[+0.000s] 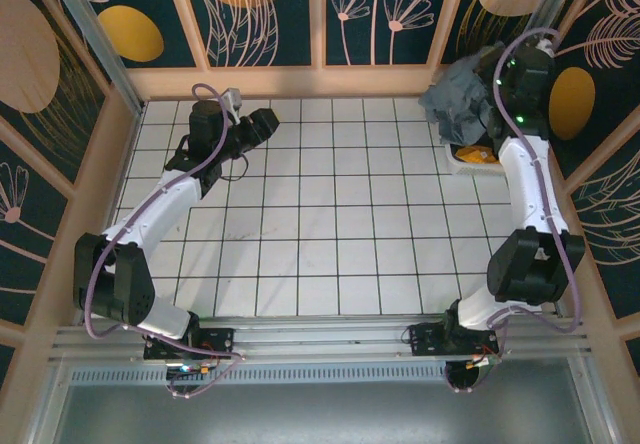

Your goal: Fold and stack the t-shirts

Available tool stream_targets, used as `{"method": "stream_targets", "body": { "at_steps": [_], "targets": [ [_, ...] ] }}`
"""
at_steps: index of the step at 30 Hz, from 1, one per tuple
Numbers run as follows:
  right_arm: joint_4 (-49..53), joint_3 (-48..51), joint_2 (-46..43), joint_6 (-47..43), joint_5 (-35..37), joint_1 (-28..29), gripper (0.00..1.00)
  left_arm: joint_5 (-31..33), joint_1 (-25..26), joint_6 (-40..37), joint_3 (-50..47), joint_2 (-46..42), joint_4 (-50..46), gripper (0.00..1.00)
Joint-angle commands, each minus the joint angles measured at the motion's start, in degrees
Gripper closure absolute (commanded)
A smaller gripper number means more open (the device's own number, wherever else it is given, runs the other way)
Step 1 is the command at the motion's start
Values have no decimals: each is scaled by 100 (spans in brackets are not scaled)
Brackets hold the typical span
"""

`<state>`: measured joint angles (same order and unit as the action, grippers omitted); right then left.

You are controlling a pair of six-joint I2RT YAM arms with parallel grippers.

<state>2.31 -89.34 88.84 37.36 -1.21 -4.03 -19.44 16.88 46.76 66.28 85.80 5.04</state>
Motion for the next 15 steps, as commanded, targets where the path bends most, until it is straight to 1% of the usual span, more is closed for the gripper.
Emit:
{"method": "stream_targets", "body": {
  "at_steps": [1, 4, 6, 8, 11, 14, 15],
  "targets": [
    [-587, -667, -431, -544, 641, 622, 100, 217, 16, 16, 274, -230, -236, 41],
    [-531, -1040, -365, -941, 1084, 1334, 100, 508, 16, -21, 411, -270, -486, 38],
    [-401, -1246, -225, -1209, 1355, 1831, 100, 831, 14, -78, 541, -337, -735, 35],
    [-295, -1259, -47, -1387, 1553, 2365, 100, 1298, 14, -106, 667, -441, -1047, 34],
    [-318, -864, 212, -1131, 1540, 3077, 100, 1995, 9, -132, 834, -609, -1463, 29],
    [-300, -449, 576, -941, 1442, 3891, 100, 2421, 13, -161, 945, -728, -1771, 25],
    [-237, -375, 704, -889, 1321, 4076, 100, 2508, 9, -152, 957, -760, -1858, 24]
  ]
}}
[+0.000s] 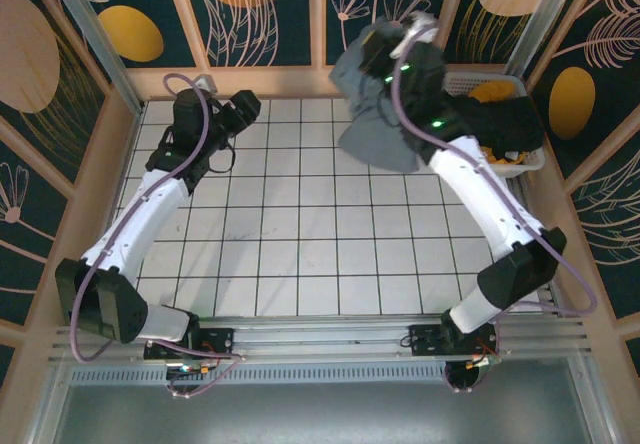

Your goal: Fold and stack the t-shirts

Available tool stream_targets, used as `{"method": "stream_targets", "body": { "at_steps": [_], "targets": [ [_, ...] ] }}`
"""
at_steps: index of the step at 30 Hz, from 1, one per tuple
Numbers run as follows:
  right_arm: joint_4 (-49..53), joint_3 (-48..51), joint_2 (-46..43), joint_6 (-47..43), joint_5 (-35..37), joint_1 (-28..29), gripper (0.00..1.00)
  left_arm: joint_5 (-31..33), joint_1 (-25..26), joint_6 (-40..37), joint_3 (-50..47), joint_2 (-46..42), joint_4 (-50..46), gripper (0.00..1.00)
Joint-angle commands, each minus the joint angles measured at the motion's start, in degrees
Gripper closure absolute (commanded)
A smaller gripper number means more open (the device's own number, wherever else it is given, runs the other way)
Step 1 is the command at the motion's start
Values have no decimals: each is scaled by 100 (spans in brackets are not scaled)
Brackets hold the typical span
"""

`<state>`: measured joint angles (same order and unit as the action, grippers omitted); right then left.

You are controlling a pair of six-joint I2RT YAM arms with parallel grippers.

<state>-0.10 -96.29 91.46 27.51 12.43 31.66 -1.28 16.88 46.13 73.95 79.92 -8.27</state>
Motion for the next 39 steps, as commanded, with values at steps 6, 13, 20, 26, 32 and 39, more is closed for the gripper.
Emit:
{"method": "stream_targets", "body": {
  "at_steps": [6, 13, 20, 26, 32, 39],
  "targets": [
    [546, 1324, 352, 400, -1019, 595, 67, 732, 15, 69, 25, -234, -940, 20],
    [932, 2815, -377, 618, -2307, -746, 39, -110, 8, 94, -500, 4, -1141, 23],
    [1643, 3111, 223, 378, -2674, -1056, 42, -1403, 254, 11, -921, 833, -955, 26],
    [1287, 3271, 814, 684, -2902, -1088, 44, -710, 1331, -776, -280, 1781, -1523, 23],
    [1152, 2905, 1550, 906, -3363, -1104, 43, -160, 1803, -1181, 117, 2648, -1794, 25],
    [1000, 2620, 1911, 1166, -3589, -1036, 43, -102, 1899, -1348, 78, 2814, -1877, 67]
  ]
}}
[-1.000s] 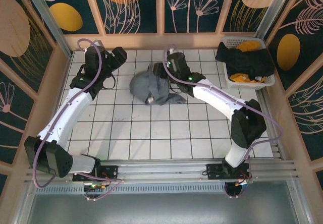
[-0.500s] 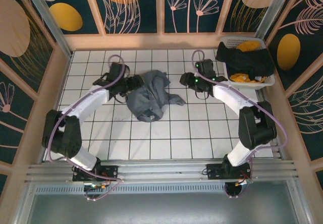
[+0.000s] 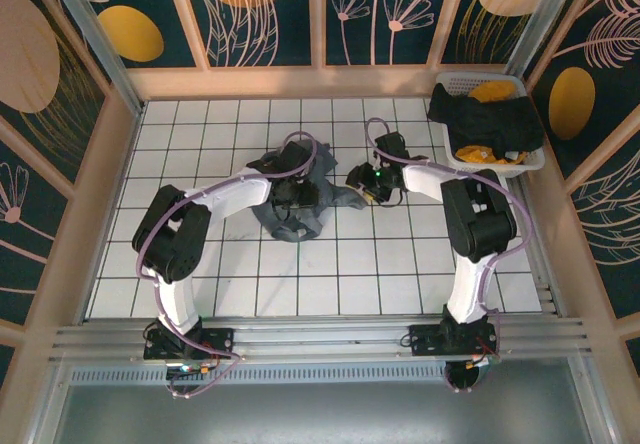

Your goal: Fold and stack the t-shirts

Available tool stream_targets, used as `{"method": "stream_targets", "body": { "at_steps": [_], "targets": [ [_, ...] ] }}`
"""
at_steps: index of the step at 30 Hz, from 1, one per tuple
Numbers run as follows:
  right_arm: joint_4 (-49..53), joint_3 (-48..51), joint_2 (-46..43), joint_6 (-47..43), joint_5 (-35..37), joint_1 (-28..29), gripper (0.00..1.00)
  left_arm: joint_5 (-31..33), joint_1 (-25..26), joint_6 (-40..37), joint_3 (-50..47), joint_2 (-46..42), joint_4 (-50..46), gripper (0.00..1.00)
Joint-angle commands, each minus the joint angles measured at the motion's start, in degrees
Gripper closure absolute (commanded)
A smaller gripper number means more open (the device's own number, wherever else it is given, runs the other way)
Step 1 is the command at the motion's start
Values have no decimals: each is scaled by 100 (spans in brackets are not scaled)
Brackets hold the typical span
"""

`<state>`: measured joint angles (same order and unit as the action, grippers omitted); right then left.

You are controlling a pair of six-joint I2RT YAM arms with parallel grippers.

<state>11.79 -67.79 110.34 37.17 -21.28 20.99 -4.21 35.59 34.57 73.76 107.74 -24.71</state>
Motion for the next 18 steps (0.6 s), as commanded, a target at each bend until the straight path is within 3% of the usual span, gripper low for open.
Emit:
{"method": "stream_targets", "body": {
  "at_steps": [1, 4, 8, 18],
  "targets": [
    [-219, -265, 22, 191, -232, 49, 43, 245, 29, -202, 61, -39, -235, 76],
    [-247, -428, 46, 121, -228, 134, 42, 566, 25, -133, -59, -445, -296, 92],
    [-375, -725, 206, 162, -355, 244, 42, 948, 22, -21, -283, -1193, -386, 100],
    [-951, -1925, 1370, 1148, -644, 393, 41, 1620, -43, 87, -347, -1969, -942, 100]
  ]
}}
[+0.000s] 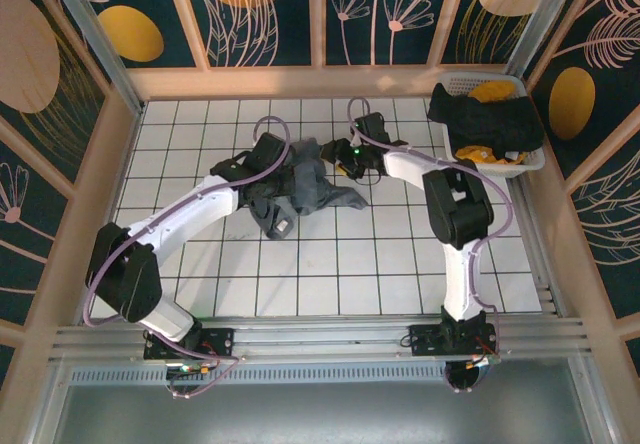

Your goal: Fold and stack the t-shirts

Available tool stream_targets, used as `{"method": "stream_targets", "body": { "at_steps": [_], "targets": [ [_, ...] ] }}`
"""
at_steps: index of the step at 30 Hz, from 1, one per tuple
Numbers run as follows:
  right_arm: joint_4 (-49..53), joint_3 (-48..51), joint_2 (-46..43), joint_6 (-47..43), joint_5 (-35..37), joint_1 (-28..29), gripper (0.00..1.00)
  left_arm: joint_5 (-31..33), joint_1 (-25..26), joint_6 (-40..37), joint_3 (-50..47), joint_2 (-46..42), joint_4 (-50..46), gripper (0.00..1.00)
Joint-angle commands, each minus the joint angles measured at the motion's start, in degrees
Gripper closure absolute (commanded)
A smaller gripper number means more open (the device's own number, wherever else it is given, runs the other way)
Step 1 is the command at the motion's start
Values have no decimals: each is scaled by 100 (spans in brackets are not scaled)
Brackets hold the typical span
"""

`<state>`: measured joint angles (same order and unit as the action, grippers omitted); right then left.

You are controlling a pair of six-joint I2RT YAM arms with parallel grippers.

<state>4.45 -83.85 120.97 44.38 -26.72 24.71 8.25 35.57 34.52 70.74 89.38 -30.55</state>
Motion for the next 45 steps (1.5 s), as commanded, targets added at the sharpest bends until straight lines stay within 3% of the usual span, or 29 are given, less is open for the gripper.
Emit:
{"method": "stream_targets", "body": {
  "at_steps": [1, 8, 13, 16, 25, 31, 34, 41, 45],
  "targets": [
    [-244, -449, 453, 516, -109, 17, 41, 449, -54, 103, -4, -180, -406, 100],
    [-286, -1004, 967, 844, -107, 87, 42, 1018, -162, 117, 433, -404, -762, 100],
    [-430, -549, 487, 747, 329, 39, 41, 2524, -426, 771, 818, -756, -1743, 100],
    [-269, -630, 408, 615, 438, 35, 40, 2990, -598, 1039, 622, -1096, -1794, 100],
    [423, -1856, 1264, 548, 446, 486, 40, 3196, -815, 1734, 6, -1430, -1781, 100],
    [701, -2570, 1832, 510, 601, 631, 39, 3338, -814, 1805, -84, -1647, -1738, 100],
    [1322, -2982, 1972, 451, 857, 632, 41, 3400, -815, 1891, -139, -1785, -1718, 100],
    [945, -973, 37, 386, 1641, 551, 40, 3504, -815, 1859, -225, -2030, -1692, 100],
    [1394, -33, -773, 1030, 1491, 355, 35, 3440, -811, 1882, -339, -2113, -1599, 100]
  ]
}}
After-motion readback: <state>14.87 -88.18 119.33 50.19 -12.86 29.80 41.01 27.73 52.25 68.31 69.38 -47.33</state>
